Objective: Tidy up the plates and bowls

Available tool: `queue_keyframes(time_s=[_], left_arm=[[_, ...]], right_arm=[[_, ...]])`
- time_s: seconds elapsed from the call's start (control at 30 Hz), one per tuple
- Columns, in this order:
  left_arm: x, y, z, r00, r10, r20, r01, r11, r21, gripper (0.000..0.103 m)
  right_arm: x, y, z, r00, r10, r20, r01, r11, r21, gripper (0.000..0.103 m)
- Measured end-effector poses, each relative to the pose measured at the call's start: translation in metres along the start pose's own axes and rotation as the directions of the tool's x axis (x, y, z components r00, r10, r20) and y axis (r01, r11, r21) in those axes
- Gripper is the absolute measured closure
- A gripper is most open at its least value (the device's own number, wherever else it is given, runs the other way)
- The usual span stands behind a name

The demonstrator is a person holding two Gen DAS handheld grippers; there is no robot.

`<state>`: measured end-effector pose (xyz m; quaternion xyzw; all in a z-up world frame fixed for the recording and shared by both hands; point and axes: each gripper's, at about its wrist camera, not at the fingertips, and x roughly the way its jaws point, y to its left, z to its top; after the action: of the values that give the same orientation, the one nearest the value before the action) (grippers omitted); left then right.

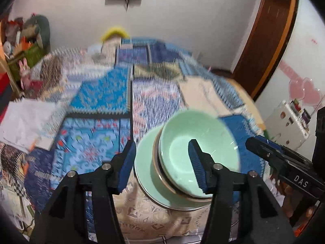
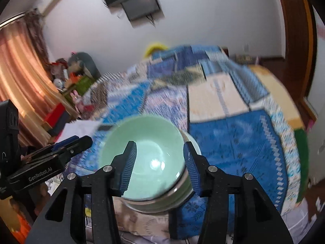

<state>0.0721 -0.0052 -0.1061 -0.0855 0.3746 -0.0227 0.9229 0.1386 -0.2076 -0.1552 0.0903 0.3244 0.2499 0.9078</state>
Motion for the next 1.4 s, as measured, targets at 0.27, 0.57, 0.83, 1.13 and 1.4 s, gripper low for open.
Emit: queue_keyframes(time_s=[0.27, 0.57, 0.83, 1.13, 1.4], left_arm=[[-0.090, -0.011, 0.011, 0.966, -0.020, 0.258, 0.016, 1.000, 0.018, 0.041], [-0.149, -0.013, 0.004, 0.902, -0.007, 0.431, -0.003, 1.000, 0.023, 0.012], [-0.166, -0.017, -0.009, 0.869, 0.027, 0.495, -0.053, 0.998, 0.039, 0.000], [-0.167, -0.021, -0.017, 0.862, 0.025, 0.506, -0.066, 0.996, 0.064, 0.000], [-0.164, -0.019, -0.020, 0.865, 0.020, 0.502, -0.062, 0.996, 0.067, 0.000]], right_arm=[[-0.065, 0.031, 0.013, 0.977, 0.048, 0.206, -0.030, 0.996, -0.087, 0.040], [-0.098, 0.051, 0.009, 0.944, 0.073, 0.321, -0.021, 0.986, -0.163, 0.022], [-0.101, 0.054, 0.007, 0.930, 0.071, 0.360, -0.010, 0.986, -0.169, 0.002], [-0.102, 0.055, 0.004, 0.931, 0.068, 0.358, -0.006, 0.985, -0.172, 0.000], [-0.102, 0.057, 0.002, 0.933, 0.066, 0.354, -0.004, 0.985, -0.175, 0.000]])
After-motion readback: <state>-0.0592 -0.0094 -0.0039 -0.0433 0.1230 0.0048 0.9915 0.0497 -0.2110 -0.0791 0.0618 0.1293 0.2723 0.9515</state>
